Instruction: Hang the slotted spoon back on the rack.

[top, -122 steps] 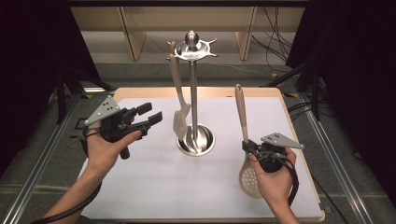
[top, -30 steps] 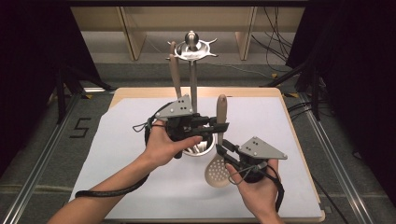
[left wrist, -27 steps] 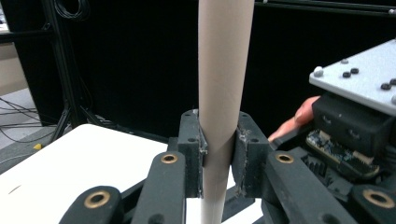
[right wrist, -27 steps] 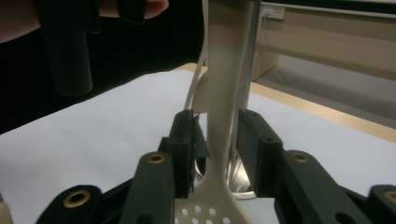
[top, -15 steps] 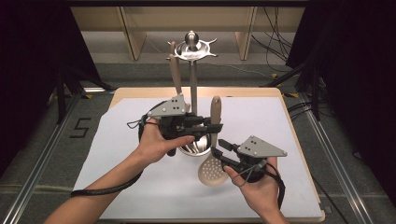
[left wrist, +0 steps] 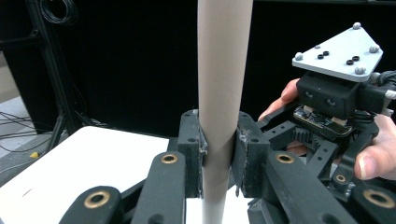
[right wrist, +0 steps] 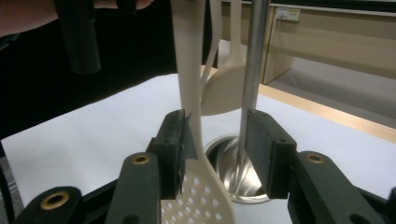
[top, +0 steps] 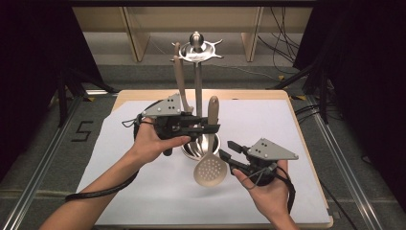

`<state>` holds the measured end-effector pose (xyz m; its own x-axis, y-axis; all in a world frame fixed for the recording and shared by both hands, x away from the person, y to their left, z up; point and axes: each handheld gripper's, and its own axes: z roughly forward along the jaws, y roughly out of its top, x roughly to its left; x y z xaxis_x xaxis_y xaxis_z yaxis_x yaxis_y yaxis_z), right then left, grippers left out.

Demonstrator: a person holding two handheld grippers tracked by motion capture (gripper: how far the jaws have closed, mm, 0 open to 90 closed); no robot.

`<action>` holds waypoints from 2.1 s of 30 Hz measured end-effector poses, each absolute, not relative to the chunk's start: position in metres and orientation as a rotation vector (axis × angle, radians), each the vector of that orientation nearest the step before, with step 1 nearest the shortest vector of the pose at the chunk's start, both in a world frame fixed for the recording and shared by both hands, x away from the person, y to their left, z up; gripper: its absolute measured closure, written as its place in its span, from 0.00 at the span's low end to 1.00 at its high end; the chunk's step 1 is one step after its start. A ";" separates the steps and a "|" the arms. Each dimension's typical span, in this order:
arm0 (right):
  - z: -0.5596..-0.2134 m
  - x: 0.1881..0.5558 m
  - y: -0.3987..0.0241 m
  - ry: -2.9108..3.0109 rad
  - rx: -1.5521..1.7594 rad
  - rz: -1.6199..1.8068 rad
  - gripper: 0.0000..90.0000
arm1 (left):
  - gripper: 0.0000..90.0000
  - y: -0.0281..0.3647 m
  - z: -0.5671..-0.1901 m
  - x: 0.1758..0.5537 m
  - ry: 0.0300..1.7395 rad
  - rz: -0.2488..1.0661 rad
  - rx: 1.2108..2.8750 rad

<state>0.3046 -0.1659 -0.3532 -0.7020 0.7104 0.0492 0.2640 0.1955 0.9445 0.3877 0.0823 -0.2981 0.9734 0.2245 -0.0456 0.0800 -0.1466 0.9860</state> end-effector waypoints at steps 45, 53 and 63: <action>-0.356 0.309 -0.174 2.034 0.970 1.508 0.66 | 0.83 0.106 -0.274 0.409 0.273 0.203 1.714; -0.356 0.309 -0.175 2.038 0.970 1.499 0.66 | 0.83 0.106 -0.269 0.412 0.271 0.207 1.713; -0.357 0.309 -0.175 2.032 0.962 1.498 0.65 | 0.83 0.107 -0.265 0.416 0.267 0.209 1.714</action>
